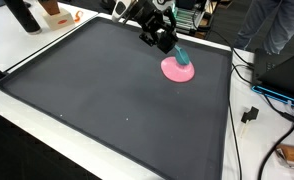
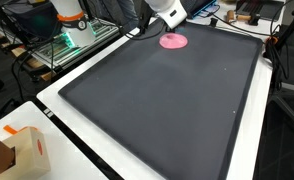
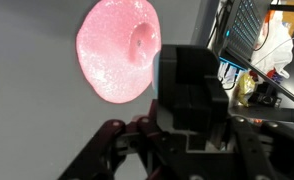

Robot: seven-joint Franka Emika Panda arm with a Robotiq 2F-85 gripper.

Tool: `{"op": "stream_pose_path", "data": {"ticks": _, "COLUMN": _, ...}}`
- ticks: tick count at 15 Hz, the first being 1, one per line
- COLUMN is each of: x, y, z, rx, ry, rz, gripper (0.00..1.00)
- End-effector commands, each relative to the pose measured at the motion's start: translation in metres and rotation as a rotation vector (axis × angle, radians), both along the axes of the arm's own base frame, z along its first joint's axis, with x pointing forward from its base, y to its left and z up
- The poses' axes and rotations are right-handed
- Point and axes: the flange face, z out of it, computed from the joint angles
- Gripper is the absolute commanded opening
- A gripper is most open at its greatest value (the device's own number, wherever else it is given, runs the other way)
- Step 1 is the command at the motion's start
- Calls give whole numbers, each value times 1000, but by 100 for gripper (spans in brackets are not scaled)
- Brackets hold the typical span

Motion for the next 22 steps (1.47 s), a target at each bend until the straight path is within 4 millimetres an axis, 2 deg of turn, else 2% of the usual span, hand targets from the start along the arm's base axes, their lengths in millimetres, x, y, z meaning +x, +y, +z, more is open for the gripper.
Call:
{"op": "stream_pose_path", "data": {"ticks": 1, "x": 3, "y": -4, "z": -10, "rx": 40, "ry": -20, "rz": -29, "gripper": 26}}
{"op": "stream_pose_path", "data": {"ticks": 5, "x": 6, "y": -2, "z": -21, "rx": 65, "ry": -25, "rz": -46, "gripper": 26}}
{"op": "stream_pose_path", "data": {"ticks": 22, "x": 15, "y": -6, "z": -63, "rx": -53, "ry": 1, "rz": -91, "gripper": 26}}
